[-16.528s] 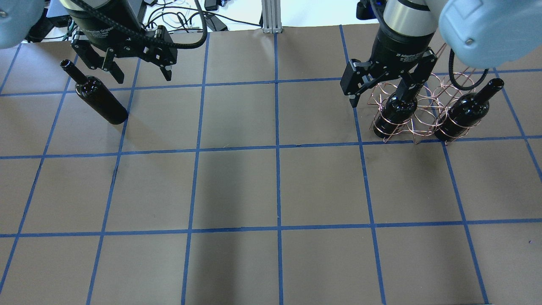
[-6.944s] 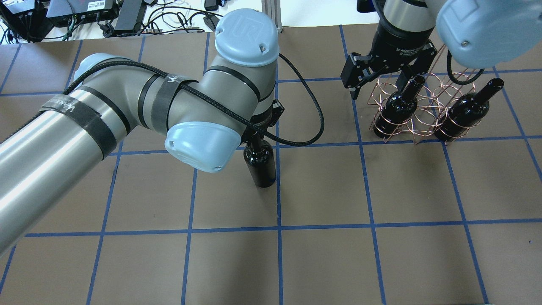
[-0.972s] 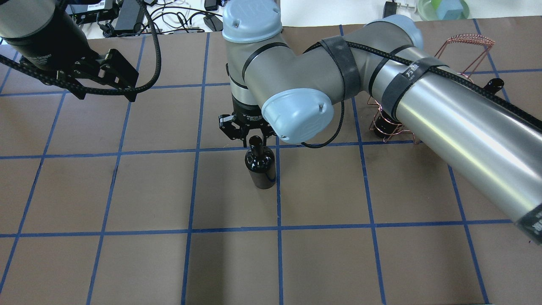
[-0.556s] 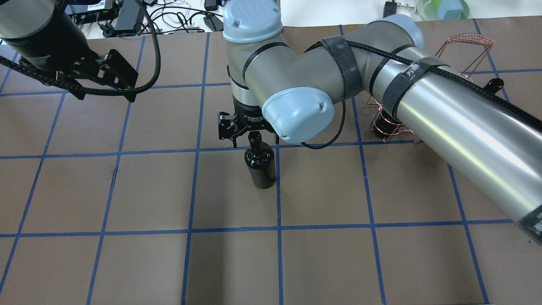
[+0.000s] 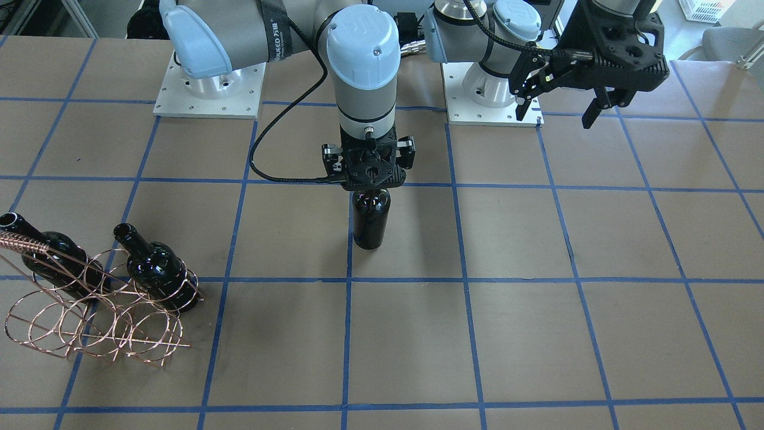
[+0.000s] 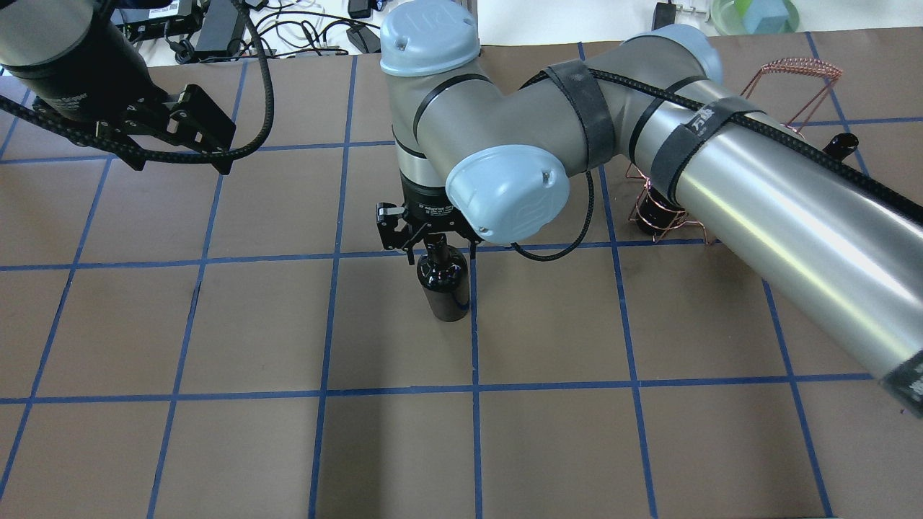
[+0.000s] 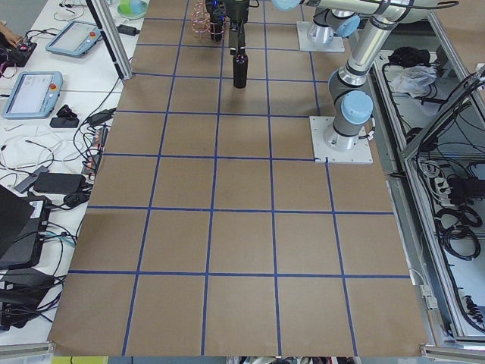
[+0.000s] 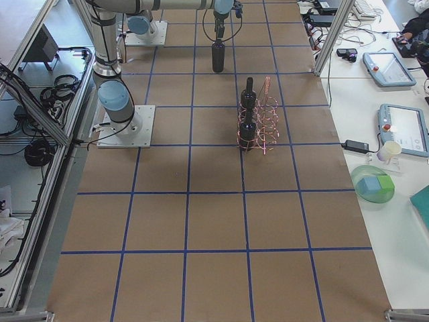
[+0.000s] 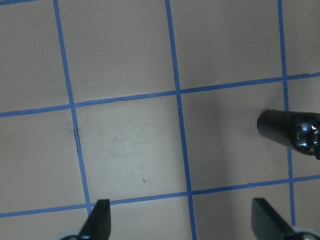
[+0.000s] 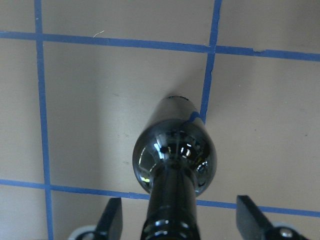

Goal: Place wine into wine basket
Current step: 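Lift the bottle with the right gripper and carry it to the wire rack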

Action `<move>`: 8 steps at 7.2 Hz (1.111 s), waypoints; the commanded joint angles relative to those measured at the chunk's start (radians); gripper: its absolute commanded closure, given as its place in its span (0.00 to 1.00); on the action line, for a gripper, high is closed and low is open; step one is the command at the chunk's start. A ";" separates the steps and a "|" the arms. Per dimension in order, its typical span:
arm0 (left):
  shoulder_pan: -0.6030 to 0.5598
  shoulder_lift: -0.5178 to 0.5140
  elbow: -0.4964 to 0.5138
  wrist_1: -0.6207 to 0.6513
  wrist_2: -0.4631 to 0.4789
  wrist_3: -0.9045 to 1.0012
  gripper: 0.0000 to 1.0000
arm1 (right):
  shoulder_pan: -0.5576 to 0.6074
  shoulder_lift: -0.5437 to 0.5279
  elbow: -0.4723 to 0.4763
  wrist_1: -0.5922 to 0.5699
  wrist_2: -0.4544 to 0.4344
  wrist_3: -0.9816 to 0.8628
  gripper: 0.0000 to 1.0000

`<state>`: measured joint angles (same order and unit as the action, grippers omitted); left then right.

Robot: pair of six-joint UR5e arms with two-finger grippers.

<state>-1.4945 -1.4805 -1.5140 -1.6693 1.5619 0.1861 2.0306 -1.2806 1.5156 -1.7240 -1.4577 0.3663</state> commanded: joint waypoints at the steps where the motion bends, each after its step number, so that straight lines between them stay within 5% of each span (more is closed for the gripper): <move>1: 0.000 0.002 0.000 0.000 0.001 0.000 0.00 | -0.003 0.003 0.000 -0.008 0.002 -0.003 0.69; 2: -0.001 0.000 0.000 -0.001 0.003 0.001 0.00 | -0.001 0.001 -0.002 -0.008 0.003 -0.001 0.94; 3: -0.001 0.000 0.000 0.000 -0.002 0.000 0.00 | -0.006 0.001 -0.005 -0.008 0.000 -0.010 1.00; 8: -0.001 0.002 -0.002 -0.001 0.000 0.001 0.00 | -0.142 -0.041 -0.104 0.131 -0.050 -0.110 1.00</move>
<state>-1.4956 -1.4798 -1.5155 -1.6693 1.5601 0.1870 1.9416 -1.2972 1.4274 -1.6348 -1.4885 0.2885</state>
